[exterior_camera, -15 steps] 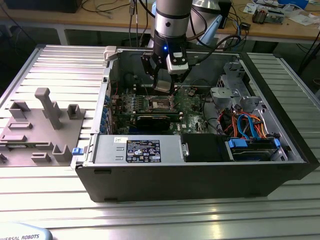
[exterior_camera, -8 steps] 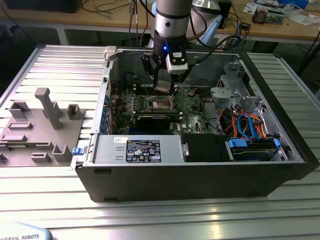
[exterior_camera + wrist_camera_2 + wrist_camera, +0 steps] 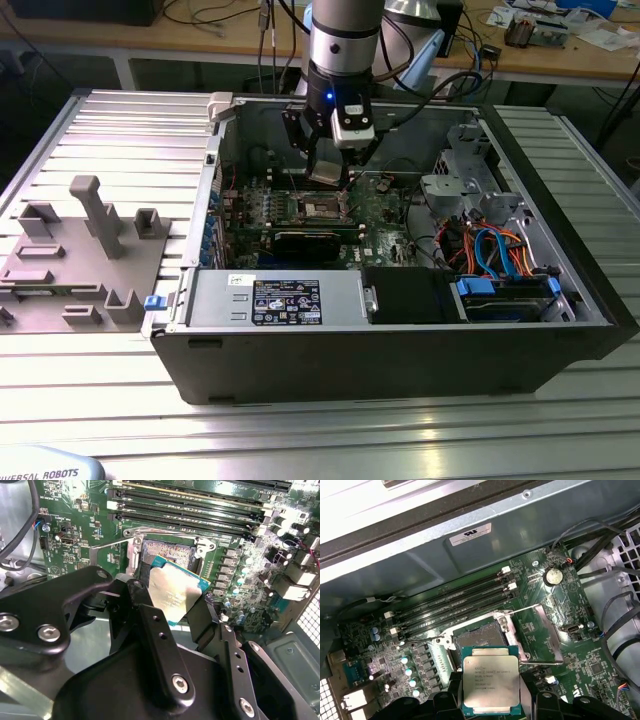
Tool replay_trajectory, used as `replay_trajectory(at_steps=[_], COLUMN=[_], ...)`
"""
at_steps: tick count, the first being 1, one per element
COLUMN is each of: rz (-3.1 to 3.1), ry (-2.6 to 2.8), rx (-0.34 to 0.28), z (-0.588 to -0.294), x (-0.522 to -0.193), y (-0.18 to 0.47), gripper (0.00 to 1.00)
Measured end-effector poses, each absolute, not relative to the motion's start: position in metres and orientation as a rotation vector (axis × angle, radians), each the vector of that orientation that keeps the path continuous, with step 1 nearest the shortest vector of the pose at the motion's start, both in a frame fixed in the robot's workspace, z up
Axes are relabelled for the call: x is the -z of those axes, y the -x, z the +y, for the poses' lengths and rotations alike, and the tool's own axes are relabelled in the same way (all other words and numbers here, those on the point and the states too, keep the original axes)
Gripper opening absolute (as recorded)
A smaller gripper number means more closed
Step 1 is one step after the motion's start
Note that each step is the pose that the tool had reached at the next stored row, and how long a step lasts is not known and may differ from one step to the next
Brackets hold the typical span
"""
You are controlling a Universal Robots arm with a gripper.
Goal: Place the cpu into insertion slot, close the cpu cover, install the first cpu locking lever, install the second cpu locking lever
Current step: 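Place the cpu into insertion slot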
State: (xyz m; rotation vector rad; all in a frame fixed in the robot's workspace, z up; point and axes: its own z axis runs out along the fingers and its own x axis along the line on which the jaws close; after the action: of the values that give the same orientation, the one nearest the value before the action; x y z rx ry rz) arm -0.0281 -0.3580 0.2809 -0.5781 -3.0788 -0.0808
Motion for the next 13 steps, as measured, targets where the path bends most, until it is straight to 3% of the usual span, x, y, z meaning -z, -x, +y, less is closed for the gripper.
replay_trajectory(at_steps=[13], rz=[-3.070], ry=[0.628], rx=[0.081], z=[-0.3579], x=[-0.2806], y=[0.0281], gripper=[0.54])
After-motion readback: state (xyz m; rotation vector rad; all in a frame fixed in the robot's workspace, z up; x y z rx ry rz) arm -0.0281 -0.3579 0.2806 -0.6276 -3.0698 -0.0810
